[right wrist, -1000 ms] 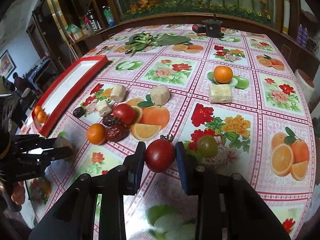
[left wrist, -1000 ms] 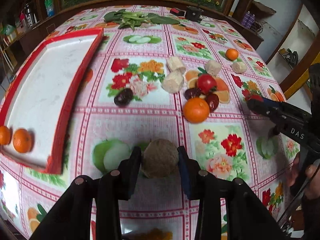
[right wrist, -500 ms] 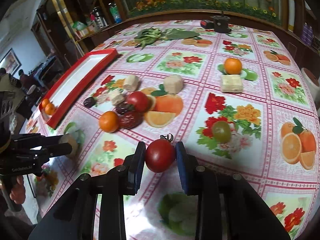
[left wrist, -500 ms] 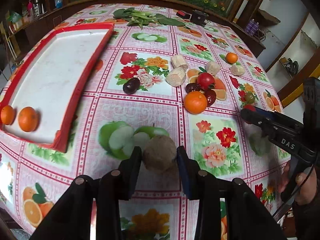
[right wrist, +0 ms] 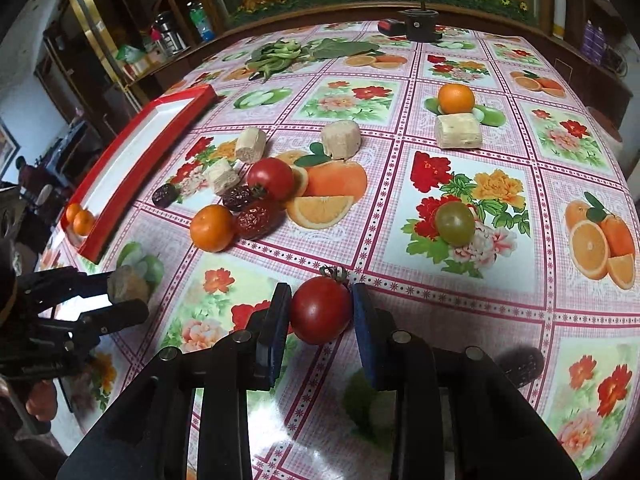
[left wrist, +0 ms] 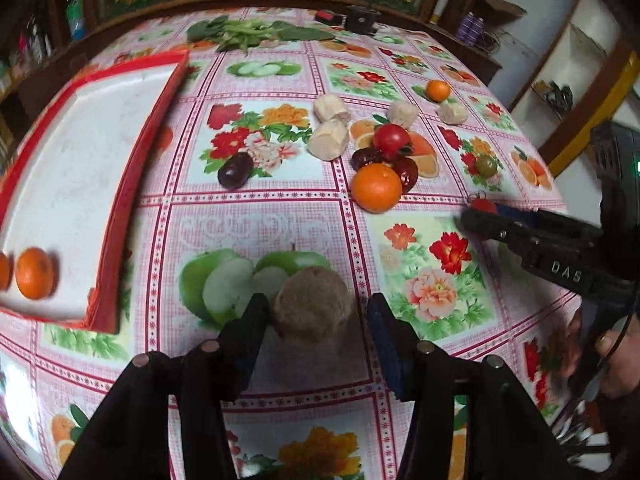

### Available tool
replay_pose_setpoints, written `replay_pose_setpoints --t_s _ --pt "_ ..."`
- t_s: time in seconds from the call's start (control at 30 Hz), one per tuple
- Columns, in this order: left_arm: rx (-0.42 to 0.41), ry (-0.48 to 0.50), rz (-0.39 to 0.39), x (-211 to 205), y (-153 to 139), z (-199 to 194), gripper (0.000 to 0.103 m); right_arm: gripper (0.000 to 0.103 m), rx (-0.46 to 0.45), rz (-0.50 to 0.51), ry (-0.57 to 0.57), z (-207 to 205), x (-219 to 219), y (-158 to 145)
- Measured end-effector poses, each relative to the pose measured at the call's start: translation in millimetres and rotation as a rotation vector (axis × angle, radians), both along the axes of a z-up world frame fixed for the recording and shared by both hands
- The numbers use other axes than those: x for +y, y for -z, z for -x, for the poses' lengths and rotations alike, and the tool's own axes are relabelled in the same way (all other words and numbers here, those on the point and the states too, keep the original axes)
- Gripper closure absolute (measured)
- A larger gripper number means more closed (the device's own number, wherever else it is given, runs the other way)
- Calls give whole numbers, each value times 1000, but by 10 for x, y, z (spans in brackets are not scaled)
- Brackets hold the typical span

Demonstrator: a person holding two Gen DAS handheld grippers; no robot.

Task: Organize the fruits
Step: 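Carry the beige cake and red tomato over the white tray with both tools, then open the right tool to drop the tomato while the left tool releases the cake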

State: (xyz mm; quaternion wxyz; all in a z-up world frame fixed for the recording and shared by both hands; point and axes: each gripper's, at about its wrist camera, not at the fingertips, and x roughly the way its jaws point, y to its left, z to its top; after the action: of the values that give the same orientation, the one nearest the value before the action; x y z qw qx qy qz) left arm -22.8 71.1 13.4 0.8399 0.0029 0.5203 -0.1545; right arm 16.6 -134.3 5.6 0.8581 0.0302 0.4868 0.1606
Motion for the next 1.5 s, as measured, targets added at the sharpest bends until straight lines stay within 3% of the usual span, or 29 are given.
replay_pose_setpoints --t_s 0.37,0.67,1.0,1.27,1.5 --pt "21 -22 73 261 -92 6 63 73 -45 10 -16 122 174 -174" --pt "8 -20 124 494 -201 82 63 73 -45 16 -81 68 579 -298" --pt "-64 -115 173 1161 -458 -36 63 74 -72 23 -224 -148 1433 -452" --pt "-103 -256 128 1916 -508 -264 63 74 -99 0 -342 -362 2248 -534" --pt "-81 -307 90 2261 -359 -501 63 74 -87 3 -393 -515 2825 -355"
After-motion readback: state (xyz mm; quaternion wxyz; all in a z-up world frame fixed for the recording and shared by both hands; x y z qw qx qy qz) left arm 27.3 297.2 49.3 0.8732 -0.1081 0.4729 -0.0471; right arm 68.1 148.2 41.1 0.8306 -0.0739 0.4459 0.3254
